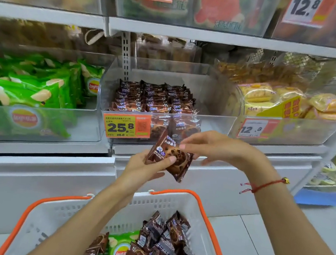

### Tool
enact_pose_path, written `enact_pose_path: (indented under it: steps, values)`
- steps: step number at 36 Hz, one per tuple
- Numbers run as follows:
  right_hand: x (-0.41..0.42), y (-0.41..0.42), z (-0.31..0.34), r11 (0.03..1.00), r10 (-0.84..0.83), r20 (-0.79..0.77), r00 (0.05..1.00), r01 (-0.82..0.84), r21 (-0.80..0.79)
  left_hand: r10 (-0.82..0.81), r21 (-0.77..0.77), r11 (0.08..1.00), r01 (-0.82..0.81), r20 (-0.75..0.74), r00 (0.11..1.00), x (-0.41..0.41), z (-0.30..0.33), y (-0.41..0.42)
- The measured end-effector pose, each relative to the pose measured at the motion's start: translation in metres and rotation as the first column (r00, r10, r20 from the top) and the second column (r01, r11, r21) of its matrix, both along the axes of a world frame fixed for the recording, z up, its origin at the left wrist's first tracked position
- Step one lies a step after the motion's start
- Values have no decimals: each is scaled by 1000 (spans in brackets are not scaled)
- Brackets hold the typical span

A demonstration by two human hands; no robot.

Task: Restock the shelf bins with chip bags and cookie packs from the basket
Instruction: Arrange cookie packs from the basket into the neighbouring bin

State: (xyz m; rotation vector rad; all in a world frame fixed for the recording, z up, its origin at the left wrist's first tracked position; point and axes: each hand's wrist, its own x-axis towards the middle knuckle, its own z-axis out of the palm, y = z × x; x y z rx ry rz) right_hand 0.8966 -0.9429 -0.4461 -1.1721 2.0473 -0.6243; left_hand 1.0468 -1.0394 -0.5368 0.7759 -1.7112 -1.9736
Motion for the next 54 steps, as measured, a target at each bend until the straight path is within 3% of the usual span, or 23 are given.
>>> enact_pose_path:
  steps: [6, 9, 14, 17, 20, 21, 23, 25, 26, 28, 33, 35, 39, 44, 48, 54]
  values:
    - [-6, -2, -6, 960, -148, 45, 988, 154, -233, 76, 101, 993, -67, -87, 993, -12, 20, 0]
    - [-8, -3, -7, 902, -144, 184, 972, 206, -379, 77, 76, 995, -69, -95, 993, -19, 34, -3]
    - [-24, -5, 3, 809, -84, 131, 988, 144, -570, 18, -211, 977, -10, 39, 999, -30, 69, -17]
    - [-40, -10, 14, 791, -56, 65, 996, 84, -606, -3, -397, 916, 55, 130, 992, -42, 93, -32]
    - [-66, -21, 25, 722, -168, -61, 984, 81, -687, -39, -484, 866, 125, 184, 982, -61, 116, -51]
    - [-77, -27, 27, 687, -274, -168, 947, 71, -723, -30, -477, 871, 116, 183, 983, -70, 122, -59]
    - [-101, -38, 30, 691, -481, -464, 744, -4, -723, 1, -419, 906, 65, 155, 988, -90, 133, -75]
    - [-122, -48, 26, 806, -509, -685, 521, 9, -592, 36, -375, 927, 24, 153, 988, -113, 140, -91]
    - [-130, -52, 22, 861, -470, -754, 459, 50, -507, 39, -364, 931, 19, 152, 988, -123, 140, -99]
    - [-142, -58, 10, 904, -417, -825, 380, 86, -418, 9, -320, 947, 33, 130, 991, -143, 140, -113]
    - [-155, -66, -5, 837, -534, -778, 331, 72, -543, 13, -289, 957, 17, 99, 995, -201, 131, -138]
    - [-156, -68, -5, 816, -564, -762, 319, 74, -573, 73, -408, 912, -34, 80, 994, -221, 123, -146]
    - [-155, -70, -6, 814, -572, -766, 294, 92, -573, -8, -576, 815, 60, 93, 996, -248, 107, -159]
    - [-155, -70, -10, 756, -638, -720, 274, 43, -653, 15, -775, 589, 229, 294, 956, -265, 87, -190]
    - [-156, -70, -13, 743, -650, -706, 280, 40, -668, 30, -856, 403, 324, 366, 930, -272, 83, -200]
    - [-159, -71, -17, 736, -662, -710, 241, 32, -676, 153, -928, 238, 286, 327, 933, -289, 79, -202]
